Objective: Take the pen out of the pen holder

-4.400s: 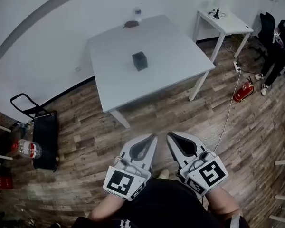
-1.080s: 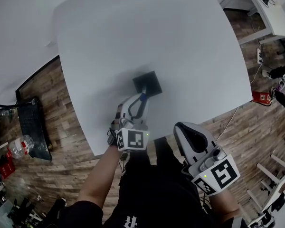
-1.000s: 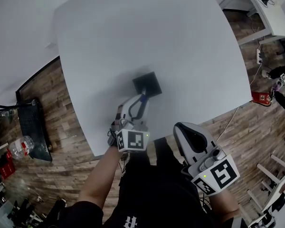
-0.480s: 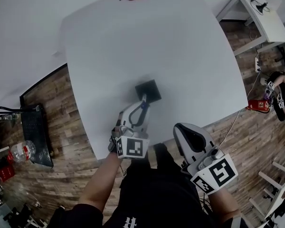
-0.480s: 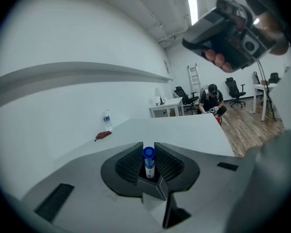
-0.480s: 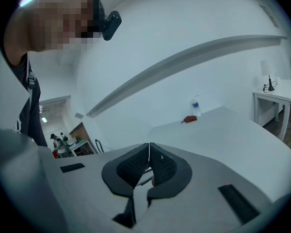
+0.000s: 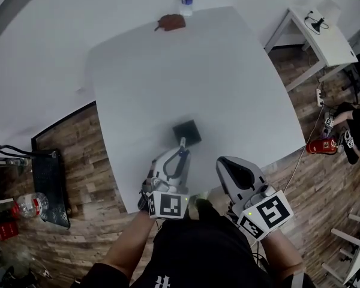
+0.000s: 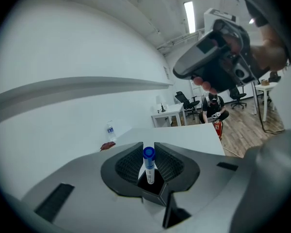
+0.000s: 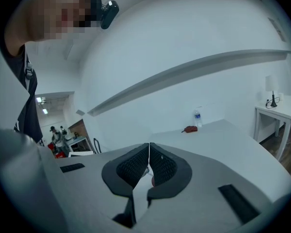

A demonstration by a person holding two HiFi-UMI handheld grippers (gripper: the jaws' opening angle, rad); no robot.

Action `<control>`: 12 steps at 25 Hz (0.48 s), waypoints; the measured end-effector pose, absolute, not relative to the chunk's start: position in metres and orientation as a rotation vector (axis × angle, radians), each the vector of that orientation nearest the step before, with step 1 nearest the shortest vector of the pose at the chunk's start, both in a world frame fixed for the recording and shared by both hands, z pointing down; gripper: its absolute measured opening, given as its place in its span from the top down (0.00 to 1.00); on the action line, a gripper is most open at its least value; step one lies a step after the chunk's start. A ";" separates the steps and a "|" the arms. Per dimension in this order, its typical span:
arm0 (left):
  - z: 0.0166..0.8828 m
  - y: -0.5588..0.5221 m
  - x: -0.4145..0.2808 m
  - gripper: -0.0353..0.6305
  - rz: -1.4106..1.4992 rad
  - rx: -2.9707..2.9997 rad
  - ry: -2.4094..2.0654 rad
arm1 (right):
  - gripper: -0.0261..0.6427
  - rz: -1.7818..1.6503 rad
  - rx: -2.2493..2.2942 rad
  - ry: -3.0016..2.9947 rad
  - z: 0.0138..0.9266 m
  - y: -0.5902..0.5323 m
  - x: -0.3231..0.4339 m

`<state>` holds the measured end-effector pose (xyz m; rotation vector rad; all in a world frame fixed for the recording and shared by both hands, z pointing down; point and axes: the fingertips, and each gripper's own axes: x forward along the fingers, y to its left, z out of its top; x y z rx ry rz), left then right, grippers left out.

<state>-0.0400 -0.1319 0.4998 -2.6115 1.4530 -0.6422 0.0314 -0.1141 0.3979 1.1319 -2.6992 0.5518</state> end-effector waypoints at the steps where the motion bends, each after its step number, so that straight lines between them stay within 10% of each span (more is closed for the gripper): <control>1: 0.494 -0.130 -0.040 0.84 -0.634 -2.613 1.452 | 0.94 0.543 1.133 -2.699 0.397 -0.114 0.032; 12: 0.420 -0.115 -0.043 0.84 -0.534 -2.598 1.452 | 0.94 0.444 1.118 -2.717 0.384 -0.117 0.026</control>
